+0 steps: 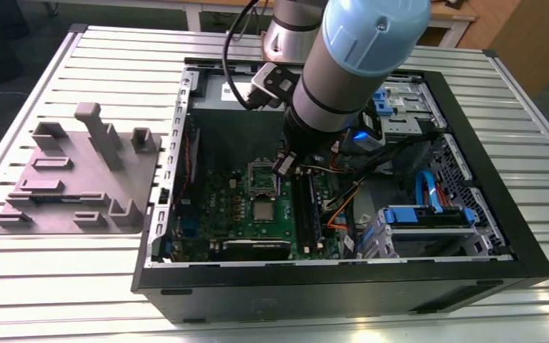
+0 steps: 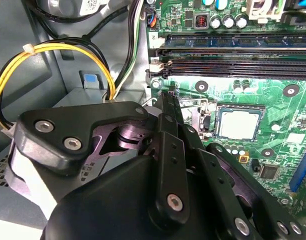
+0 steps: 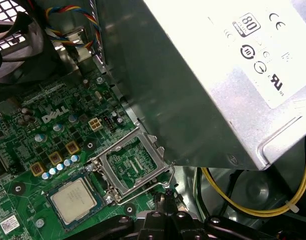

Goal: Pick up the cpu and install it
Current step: 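Close the cpu cover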

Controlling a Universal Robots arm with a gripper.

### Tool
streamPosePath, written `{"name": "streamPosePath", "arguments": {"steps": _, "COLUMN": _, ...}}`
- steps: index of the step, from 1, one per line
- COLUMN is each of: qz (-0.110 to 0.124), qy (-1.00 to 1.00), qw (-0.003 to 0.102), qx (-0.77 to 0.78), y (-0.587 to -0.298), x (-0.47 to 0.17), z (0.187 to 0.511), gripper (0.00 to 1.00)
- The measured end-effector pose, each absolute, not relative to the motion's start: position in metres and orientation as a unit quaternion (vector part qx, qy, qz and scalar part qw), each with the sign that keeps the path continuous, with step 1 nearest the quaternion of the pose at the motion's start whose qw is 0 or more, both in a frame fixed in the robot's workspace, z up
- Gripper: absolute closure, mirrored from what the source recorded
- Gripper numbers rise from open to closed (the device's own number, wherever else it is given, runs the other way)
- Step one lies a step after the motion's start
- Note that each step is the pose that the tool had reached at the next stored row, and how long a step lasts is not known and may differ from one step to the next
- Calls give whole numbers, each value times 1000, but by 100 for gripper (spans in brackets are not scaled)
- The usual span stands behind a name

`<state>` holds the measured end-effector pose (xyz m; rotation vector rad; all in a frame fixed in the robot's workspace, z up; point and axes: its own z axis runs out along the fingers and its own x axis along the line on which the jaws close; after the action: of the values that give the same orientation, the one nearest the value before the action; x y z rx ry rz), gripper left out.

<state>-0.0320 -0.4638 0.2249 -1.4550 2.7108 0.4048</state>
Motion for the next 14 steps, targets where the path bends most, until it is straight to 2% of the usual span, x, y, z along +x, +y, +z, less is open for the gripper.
{"name": "streamPosePath", "arguments": {"steps": 11, "qz": 131, "qy": 873, "qw": 19, "qx": -469, "y": -464, "x": -29, "z": 223, "gripper": 90}}
{"name": "streamPosePath", "arguments": {"steps": 14, "qz": 139, "qy": 872, "qw": 24, "qx": -469, "y": -464, "x": -28, "z": 220, "gripper": 90}}
